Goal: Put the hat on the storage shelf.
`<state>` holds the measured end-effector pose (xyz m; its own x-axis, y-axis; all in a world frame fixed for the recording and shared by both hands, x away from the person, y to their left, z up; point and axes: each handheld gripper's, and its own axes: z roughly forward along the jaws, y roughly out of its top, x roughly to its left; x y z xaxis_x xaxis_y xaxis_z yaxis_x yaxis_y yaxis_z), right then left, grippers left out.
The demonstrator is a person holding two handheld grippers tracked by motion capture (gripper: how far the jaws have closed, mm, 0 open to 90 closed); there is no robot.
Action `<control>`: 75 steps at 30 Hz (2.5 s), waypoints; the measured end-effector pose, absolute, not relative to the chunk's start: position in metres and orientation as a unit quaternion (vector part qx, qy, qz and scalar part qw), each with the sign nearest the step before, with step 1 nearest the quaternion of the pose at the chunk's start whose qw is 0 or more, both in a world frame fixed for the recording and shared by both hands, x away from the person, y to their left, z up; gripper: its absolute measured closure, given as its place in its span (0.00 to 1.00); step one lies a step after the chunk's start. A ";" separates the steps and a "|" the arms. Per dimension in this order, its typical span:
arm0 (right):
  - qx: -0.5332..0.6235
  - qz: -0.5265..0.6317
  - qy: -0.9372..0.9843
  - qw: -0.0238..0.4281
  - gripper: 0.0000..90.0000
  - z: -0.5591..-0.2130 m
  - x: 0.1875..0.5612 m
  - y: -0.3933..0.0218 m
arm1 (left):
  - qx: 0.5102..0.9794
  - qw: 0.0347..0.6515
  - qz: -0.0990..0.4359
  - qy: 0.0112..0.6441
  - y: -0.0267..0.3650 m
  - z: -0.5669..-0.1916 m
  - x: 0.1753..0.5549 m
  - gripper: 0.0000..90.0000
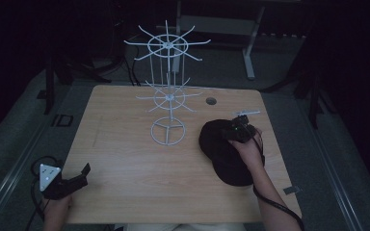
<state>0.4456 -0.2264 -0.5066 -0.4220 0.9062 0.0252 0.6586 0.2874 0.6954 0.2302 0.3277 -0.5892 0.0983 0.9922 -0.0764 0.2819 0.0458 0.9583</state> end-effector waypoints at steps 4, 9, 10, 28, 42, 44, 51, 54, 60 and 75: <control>0.510 0.306 0.784 0.178 0.42 -0.513 0.448 -0.224 | 0.576 0.466 0.381 0.553 0.328 -0.589 0.230 0.02; 0.495 0.296 0.802 0.156 0.71 -0.516 0.451 -0.222 | 0.576 0.466 0.381 0.553 0.328 -0.589 0.230 0.02; 0.496 0.295 0.803 0.150 0.76 -0.516 0.450 -0.221 | 0.576 0.466 0.381 0.554 0.328 -0.589 0.230 0.02; 0.461 0.350 0.782 0.232 0.86 -0.491 0.425 -0.231 | 0.575 0.466 0.381 0.554 0.328 -0.589 0.230 0.02; 0.457 0.399 0.755 0.250 0.88 -0.464 0.403 -0.251 | 0.575 0.465 0.382 0.554 0.328 -0.589 0.230 0.02; 0.455 0.405 0.751 0.255 0.88 -0.459 0.399 -0.254 | 0.575 0.465 0.382 0.555 0.328 -0.589 0.230 0.02; 0.450 0.434 0.735 0.263 0.88 -0.439 0.385 -0.267 | 0.574 0.465 0.382 0.555 0.328 -0.589 0.230 0.02; 0.447 0.443 0.730 0.267 0.89 -0.432 0.380 -0.271 | 0.574 0.465 0.382 0.555 0.328 -0.589 0.230 0.02; 0.439 0.463 0.718 0.278 0.89 -0.417 0.370 -0.278 | 0.574 0.465 0.382 0.556 0.328 -0.589 0.230 0.02; 0.396 0.521 0.693 0.305 0.89 -0.356 0.331 -0.284 | 0.574 0.464 0.382 0.556 0.328 -0.589 0.230 0.02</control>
